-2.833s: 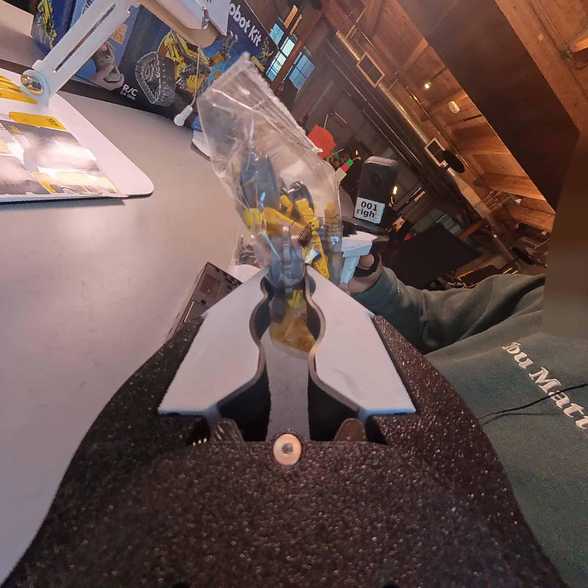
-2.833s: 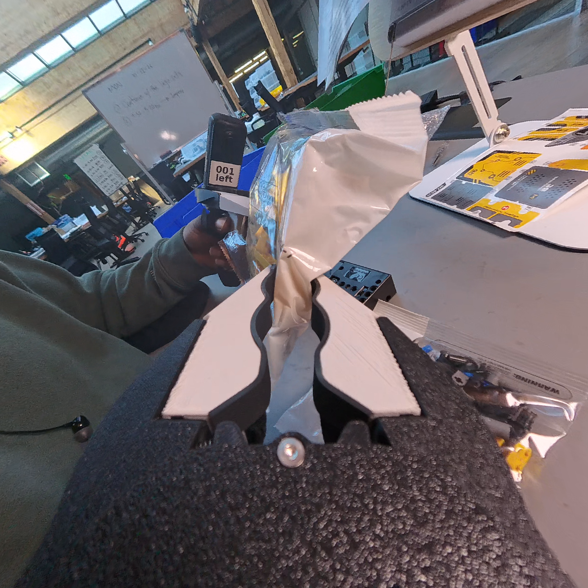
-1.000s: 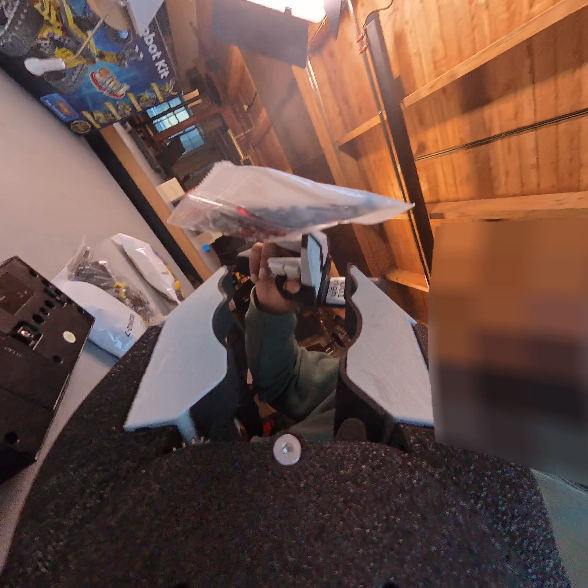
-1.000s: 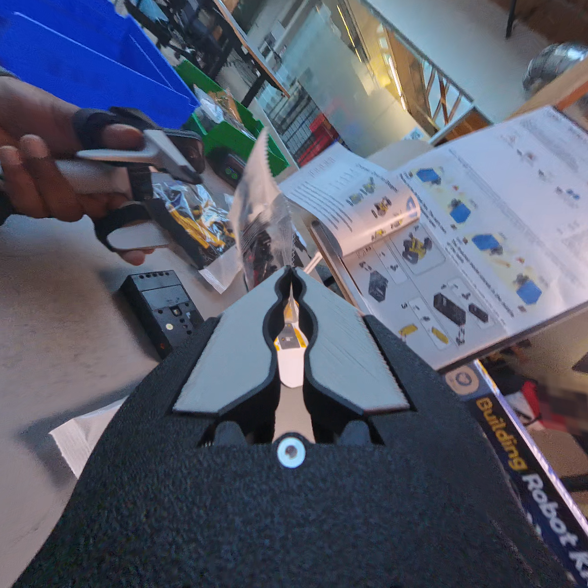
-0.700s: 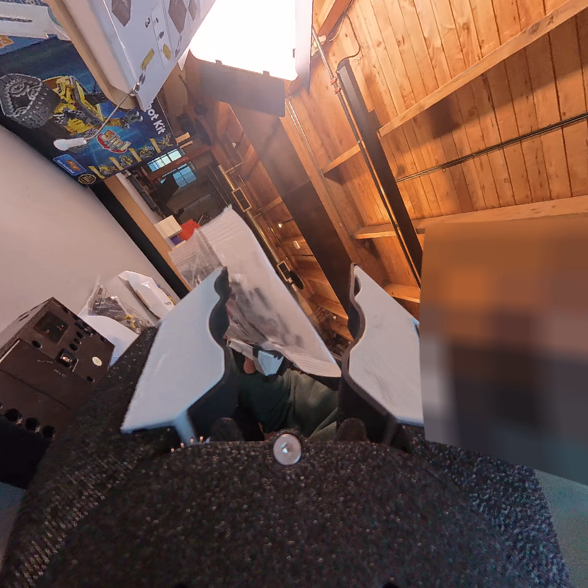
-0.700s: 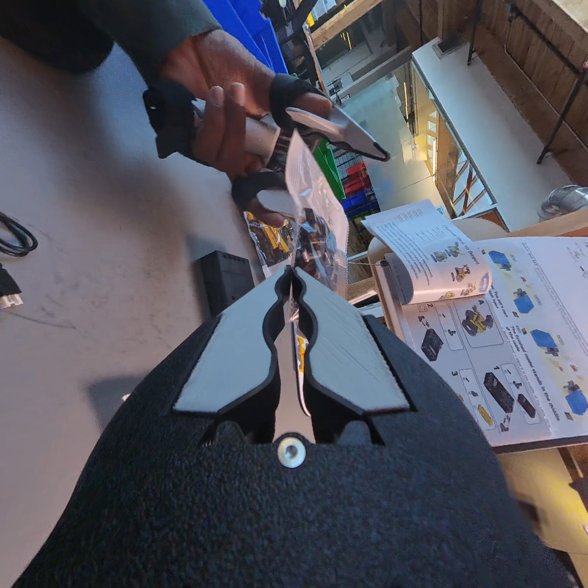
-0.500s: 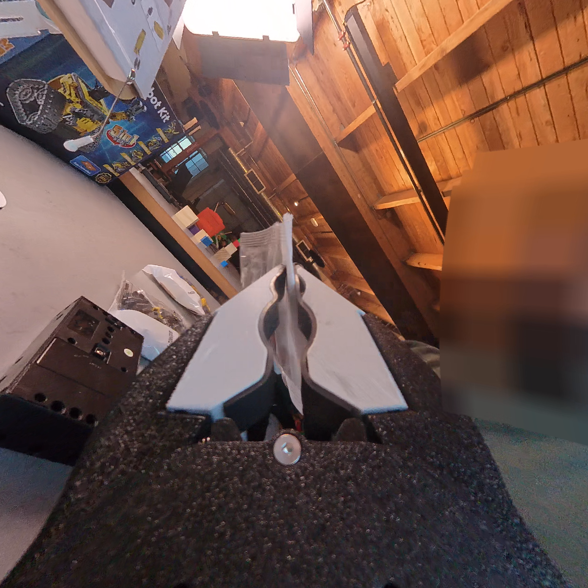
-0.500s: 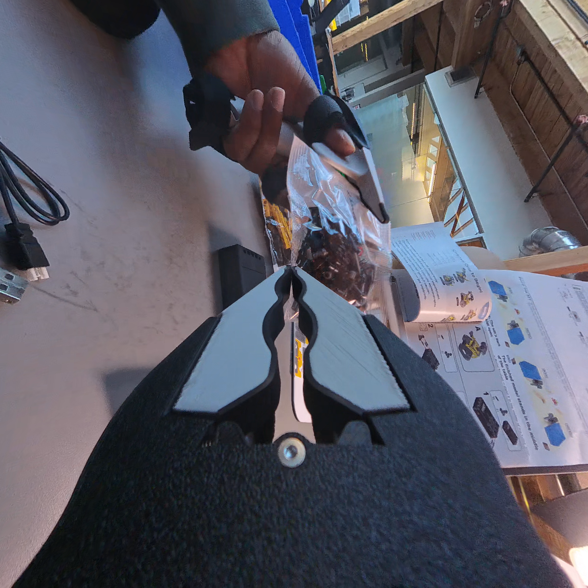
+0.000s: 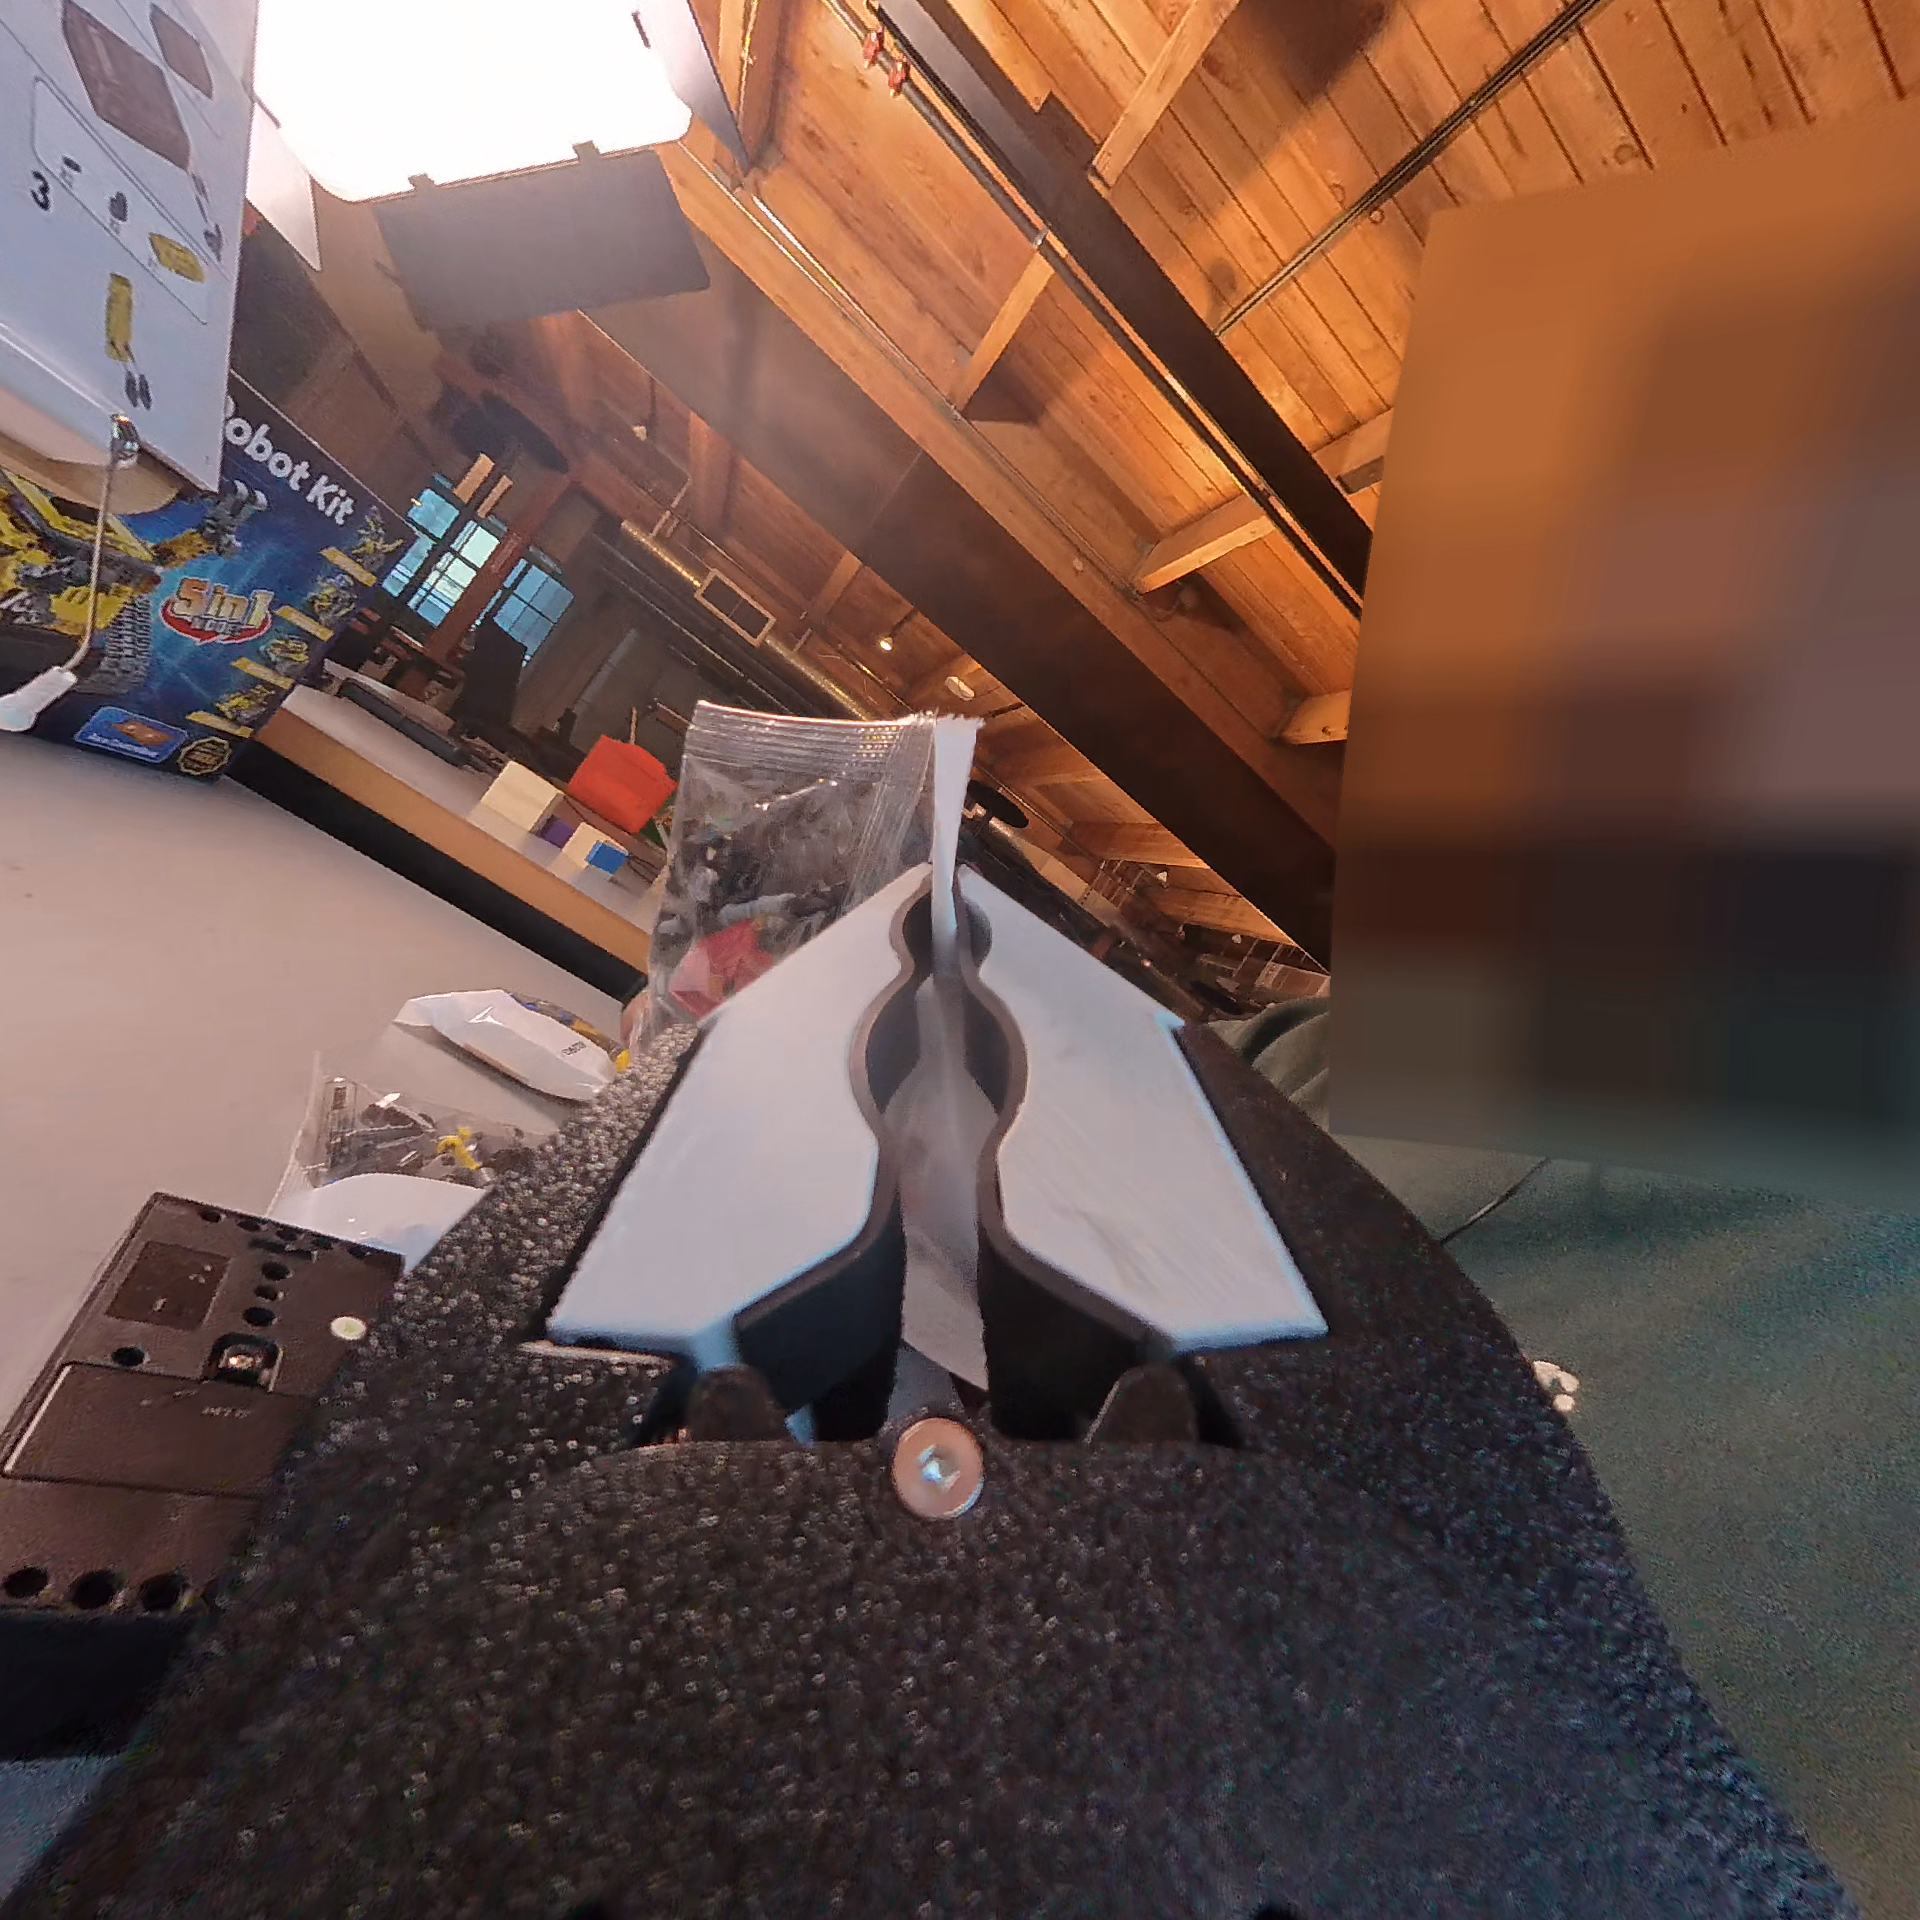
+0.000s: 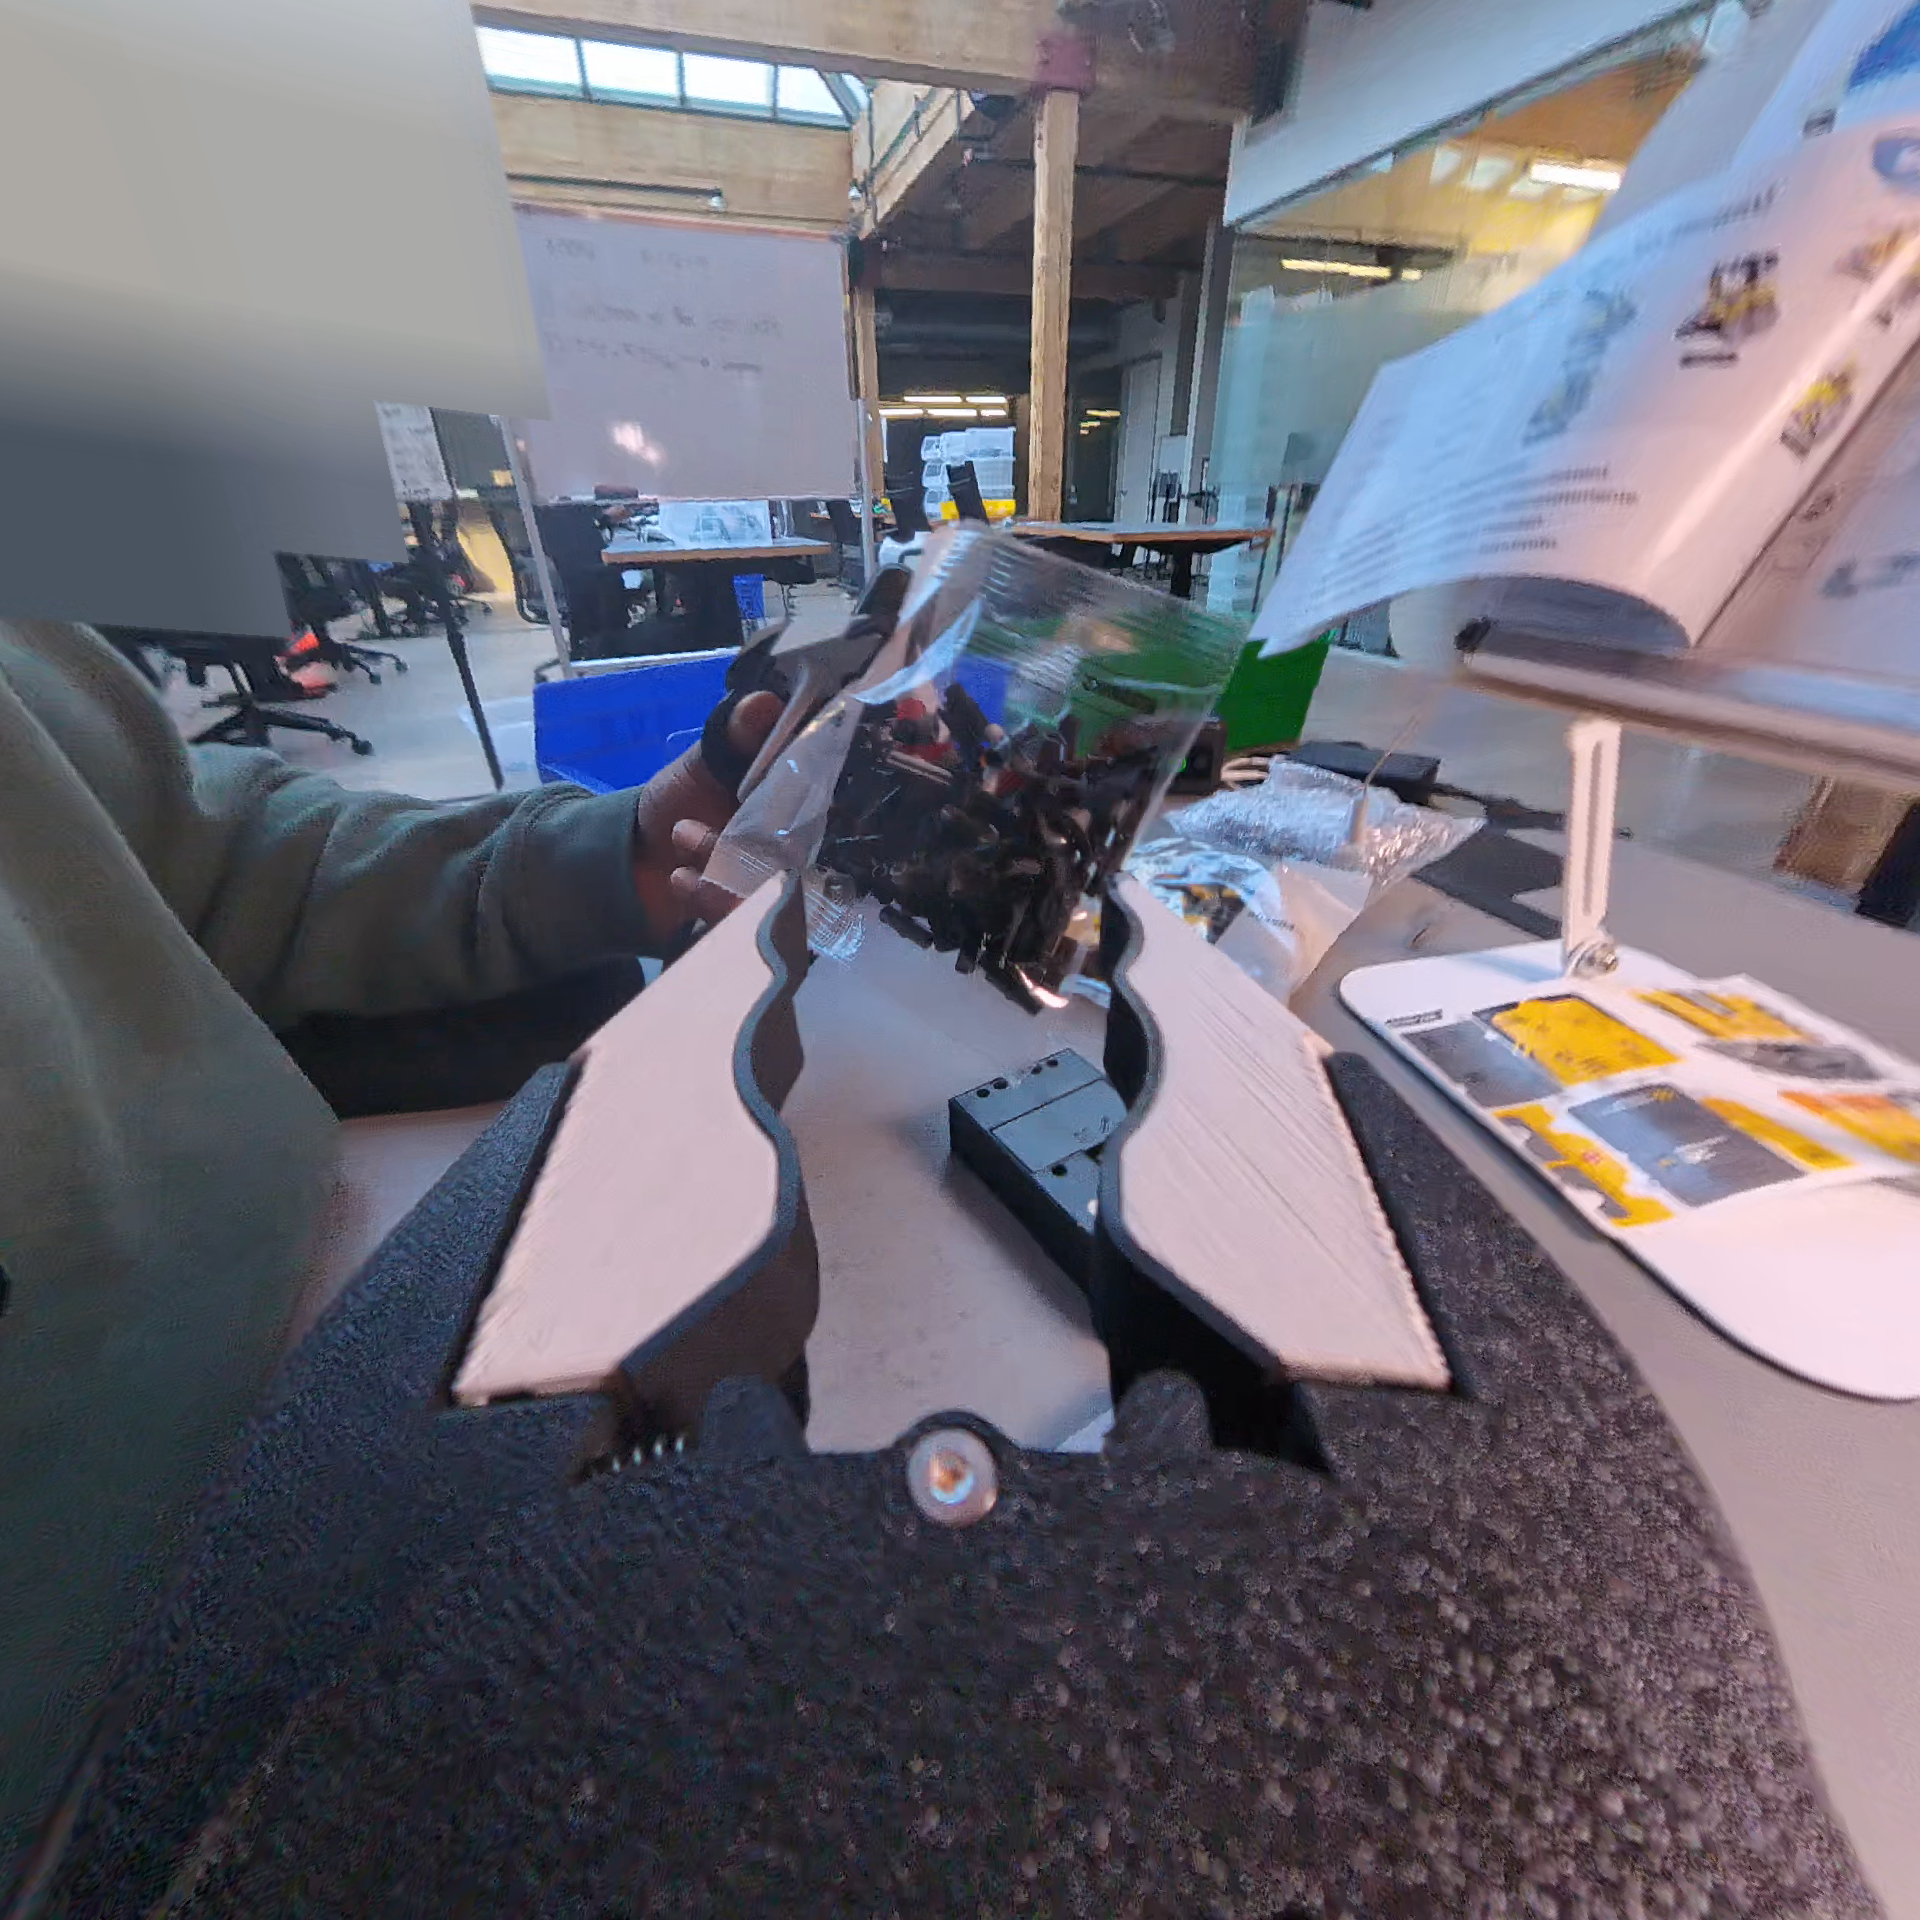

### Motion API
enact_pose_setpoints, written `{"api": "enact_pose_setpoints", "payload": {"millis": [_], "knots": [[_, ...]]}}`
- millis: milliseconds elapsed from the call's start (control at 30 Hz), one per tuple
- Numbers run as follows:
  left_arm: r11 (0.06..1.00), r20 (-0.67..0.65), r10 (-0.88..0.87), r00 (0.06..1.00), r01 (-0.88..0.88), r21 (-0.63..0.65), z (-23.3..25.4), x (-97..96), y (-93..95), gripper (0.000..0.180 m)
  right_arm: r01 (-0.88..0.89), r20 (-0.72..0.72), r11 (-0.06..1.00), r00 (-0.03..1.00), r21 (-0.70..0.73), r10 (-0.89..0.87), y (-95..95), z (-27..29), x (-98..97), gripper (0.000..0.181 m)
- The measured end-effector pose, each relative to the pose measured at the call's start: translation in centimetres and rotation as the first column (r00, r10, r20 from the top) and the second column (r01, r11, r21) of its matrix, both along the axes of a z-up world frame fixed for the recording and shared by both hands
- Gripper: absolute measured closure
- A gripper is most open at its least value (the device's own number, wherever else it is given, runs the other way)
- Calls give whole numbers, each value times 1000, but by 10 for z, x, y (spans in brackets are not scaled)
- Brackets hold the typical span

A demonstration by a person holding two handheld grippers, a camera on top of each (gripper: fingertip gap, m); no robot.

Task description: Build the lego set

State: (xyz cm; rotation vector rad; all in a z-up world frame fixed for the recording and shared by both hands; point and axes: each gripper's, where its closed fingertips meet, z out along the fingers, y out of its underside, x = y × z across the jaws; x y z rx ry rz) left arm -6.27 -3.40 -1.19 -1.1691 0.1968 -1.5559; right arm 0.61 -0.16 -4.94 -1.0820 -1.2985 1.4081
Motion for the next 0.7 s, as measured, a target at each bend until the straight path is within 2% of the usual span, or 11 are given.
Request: {"api": "enact_pose_setpoints", "payload": {"millis": [133, 200, 233, 300, 367, 467, 567, 633, 700], "knots": [[999, 30, -35, 999, 34, 24, 4, 5, -5, 180, -49, 111, 979, 991, -198, 72, 0, -23, -16, 105], [997, 56, -58, 997, 55, 51, 9, 9, -9, 180, -99, 143, 943, 978, -319, 151, -8, -29, -24, 103], [996, 65, -64, 996, 60, 62, 11, 11, -11, 180, -140, 148, 919, 967, -369, 206, -15, -30, -27, 110], [996, 64, -62, 996, 58, 66, 11, 12, -11, 180, -268, 107, 860, 933, -434, 344, -36, -24, -25, 163], [999, 72, -27, 997, 23, 48, 10, 6, -6, 180, -313, 32, 845, 932, -434, 361, -37, -13, -22, 179], [997, -14, 70, 997, -70, -30, -8, 0, 9, 180, -350, -22, 811, 923, -470, 385, -29, -1, -13, 180], [991, -74, 91, 993, -98, -92, -23, 3, 19, 178, -352, -62, 792, 926, -499, 373, -20, 8, -8, 180], [992, -70, 71, 995, -78, -97, -24, 7, 18, 168, -359, -71, 781, 923, -511, 378, -18, 10, -5, 180], [995, -67, 31, 997, -37, -93, -22, 13, 14, 155, -338, -34, 823, 931, -457, 364, -17, 4, -5, 180]]}}
